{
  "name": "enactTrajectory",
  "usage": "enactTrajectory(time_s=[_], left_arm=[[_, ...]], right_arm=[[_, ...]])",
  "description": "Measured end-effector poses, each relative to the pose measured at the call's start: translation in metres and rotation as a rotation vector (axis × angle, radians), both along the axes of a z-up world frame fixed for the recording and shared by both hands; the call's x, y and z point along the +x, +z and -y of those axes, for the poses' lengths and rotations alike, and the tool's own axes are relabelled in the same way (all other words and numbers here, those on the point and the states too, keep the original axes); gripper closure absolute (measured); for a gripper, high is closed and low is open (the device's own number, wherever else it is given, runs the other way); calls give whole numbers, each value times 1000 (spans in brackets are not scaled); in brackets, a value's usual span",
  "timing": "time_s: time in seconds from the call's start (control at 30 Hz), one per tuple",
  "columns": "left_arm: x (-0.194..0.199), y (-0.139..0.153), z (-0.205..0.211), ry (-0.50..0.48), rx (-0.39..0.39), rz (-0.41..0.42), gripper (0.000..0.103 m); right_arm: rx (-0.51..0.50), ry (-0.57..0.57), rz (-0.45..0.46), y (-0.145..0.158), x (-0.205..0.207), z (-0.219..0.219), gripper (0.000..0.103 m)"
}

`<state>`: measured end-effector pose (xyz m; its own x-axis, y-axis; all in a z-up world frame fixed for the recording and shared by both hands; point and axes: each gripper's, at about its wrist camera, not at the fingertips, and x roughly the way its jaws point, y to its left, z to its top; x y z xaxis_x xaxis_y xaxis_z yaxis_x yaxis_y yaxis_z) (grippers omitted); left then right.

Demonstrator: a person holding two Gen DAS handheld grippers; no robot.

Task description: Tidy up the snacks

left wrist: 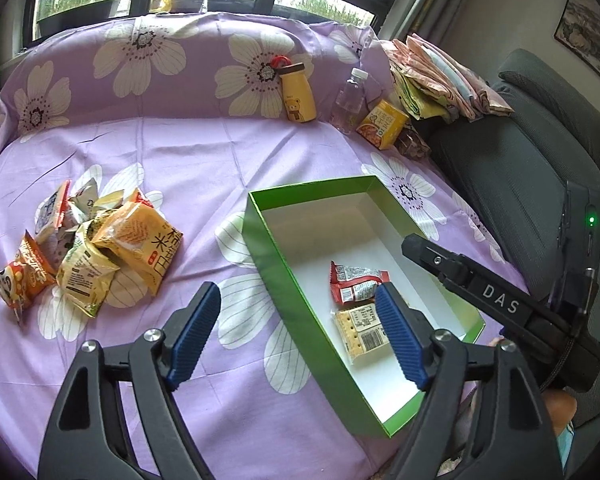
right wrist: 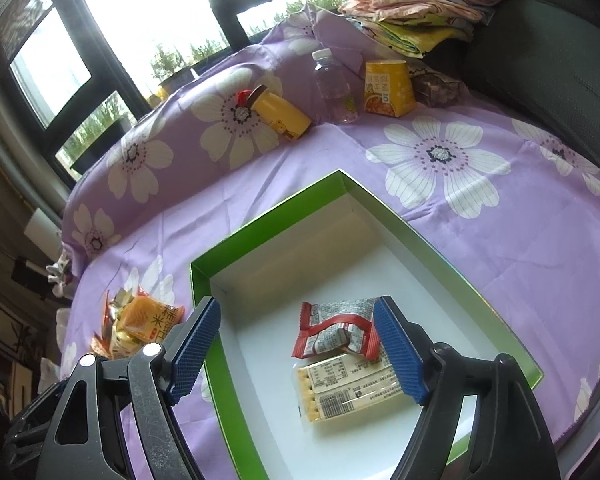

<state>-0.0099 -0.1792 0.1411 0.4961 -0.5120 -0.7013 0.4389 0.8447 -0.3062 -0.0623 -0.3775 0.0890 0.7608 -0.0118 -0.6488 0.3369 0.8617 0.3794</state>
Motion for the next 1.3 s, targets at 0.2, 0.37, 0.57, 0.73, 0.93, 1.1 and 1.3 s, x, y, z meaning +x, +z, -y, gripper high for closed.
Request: enactTrajectory(time_s=[0.2,0.37,0.57,0.73,0.93,1.1,1.3], left_arm=[[-3,8,-43,67,-53,18,14],[-9,6,-78,111,-26,30,9],[-8,-8,-132,218,-10,18,8],[-5,-25,-177,310,-15,-4,8],[8,-38,-220,438,-26,-25,8],[14,-40,-252,508,-57,-55,8],[16,-35,-277,554,-99,-66,7]], right_arm=[[-29,9,1,4,1,-11,22],[-49,26,13,8,0,-24,15],[-63,73,25,11,3,-44,15],[-73,130,49,12,5,-66,15],[-98,170,119,17,5,-96,15],[-61,238,162,25,9,-123,15],[-35,345,127,44,41,-163,15]])
